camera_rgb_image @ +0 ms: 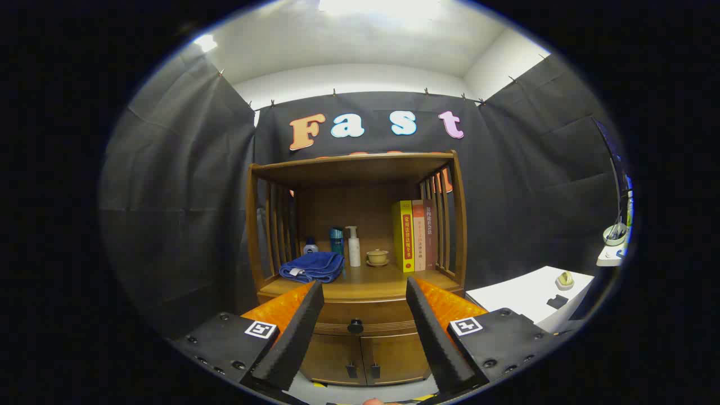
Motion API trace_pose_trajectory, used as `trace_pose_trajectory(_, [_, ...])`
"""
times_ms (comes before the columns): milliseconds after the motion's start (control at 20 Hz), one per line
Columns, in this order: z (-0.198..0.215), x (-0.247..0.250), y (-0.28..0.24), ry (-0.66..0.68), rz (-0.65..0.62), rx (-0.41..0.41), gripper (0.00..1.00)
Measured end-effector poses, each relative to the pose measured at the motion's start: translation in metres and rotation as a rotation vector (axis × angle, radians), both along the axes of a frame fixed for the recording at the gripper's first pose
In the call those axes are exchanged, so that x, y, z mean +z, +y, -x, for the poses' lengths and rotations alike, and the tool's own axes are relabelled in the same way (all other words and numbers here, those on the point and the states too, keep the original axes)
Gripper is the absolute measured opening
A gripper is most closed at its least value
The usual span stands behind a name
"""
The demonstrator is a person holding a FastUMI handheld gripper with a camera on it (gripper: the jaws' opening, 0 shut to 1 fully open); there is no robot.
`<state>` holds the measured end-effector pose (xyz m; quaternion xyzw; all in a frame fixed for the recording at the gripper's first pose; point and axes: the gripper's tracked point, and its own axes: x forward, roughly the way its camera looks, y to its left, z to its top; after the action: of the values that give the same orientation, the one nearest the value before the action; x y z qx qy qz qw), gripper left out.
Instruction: Pull open the drawer, take out the items inside it, and place them on the countertop above the cabinet.
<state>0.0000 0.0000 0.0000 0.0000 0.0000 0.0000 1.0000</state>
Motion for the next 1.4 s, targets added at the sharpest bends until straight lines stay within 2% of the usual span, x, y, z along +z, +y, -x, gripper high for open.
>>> trace_pose_trajectory(300, [0.001, -0.008, 0.019, 0.014, 0.012, 0.028, 0.96])
trace_pose_trajectory(1050, [0.001, -0.010, 0.007, 0.003, -0.019, -0.004, 0.96])
trace_pose_trajectory(1400, [-0.003, -0.019, 0.011, 0.024, -0.025, 0.008, 0.96])
